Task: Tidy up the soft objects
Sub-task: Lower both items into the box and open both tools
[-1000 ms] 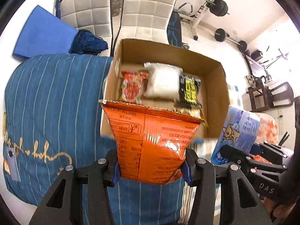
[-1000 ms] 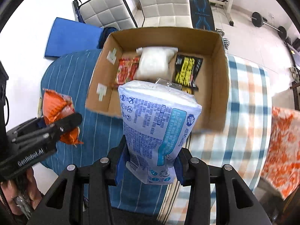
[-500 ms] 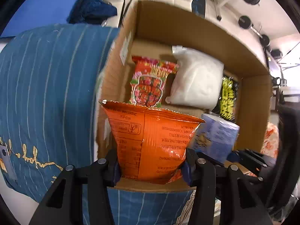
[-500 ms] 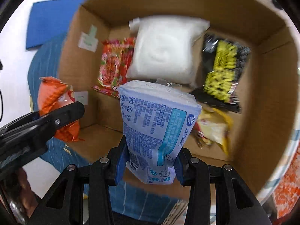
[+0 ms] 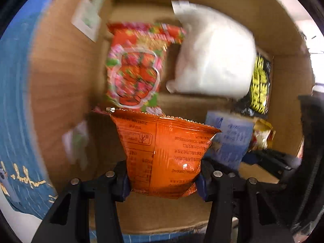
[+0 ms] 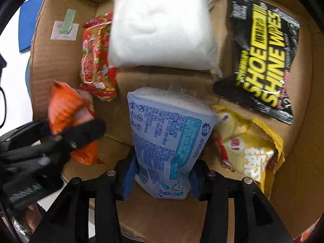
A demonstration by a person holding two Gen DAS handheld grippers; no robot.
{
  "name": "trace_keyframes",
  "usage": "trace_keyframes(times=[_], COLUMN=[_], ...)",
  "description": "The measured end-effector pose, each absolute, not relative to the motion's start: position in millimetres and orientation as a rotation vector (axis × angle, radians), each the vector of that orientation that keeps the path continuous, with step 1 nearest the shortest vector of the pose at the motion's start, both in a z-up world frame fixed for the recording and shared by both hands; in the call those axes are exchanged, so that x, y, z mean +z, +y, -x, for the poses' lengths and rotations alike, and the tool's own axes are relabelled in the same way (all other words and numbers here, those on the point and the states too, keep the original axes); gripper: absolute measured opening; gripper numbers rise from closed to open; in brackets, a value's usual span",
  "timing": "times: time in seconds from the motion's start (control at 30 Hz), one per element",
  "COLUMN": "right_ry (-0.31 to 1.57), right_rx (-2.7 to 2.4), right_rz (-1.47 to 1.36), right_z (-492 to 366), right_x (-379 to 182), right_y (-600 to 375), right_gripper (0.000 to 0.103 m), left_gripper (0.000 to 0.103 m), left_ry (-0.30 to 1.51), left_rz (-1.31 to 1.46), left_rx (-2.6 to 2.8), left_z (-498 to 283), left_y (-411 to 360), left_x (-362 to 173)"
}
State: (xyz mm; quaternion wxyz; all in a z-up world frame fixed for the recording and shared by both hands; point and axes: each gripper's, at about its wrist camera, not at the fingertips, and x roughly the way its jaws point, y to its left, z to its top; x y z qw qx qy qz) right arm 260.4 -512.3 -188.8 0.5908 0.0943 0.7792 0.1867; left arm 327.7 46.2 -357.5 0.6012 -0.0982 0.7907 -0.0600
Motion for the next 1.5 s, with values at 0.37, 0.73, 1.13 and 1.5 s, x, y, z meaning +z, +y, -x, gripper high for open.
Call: trace_keyframes(times=[0.37,0.73,1.13,1.5], right_ry=[1.829,1.777,1.609,1.455], right_rx=[0.429,0.378,0.244,0.112], right_rz=[-0.168,-0.107,-0.105,-0.120], right_z=[-256.3,-240.9,-201.0,-179.1], right_x=[-187.2,-139.2,-69.5,-41.6], right_y=[-522.5,-544.8,-581.8,-596.7], right_gripper=[0.068,0.068,0.070,0.089], left_gripper=[0.059,0.059,0.067,0.097], left_ry=[1.899,1.765,1.517,1.380], left_rz=[0.224,0.126,0.037,0.025], left_rx=[-0.140,-0.131,-0.064,-0.027], left_z=[-318.8,-324.4,-308.3,-271.5], left_y=[39.7,26.4,39.8,44.5], left_x=[-374.0,-308.8,-231.0,-207.5])
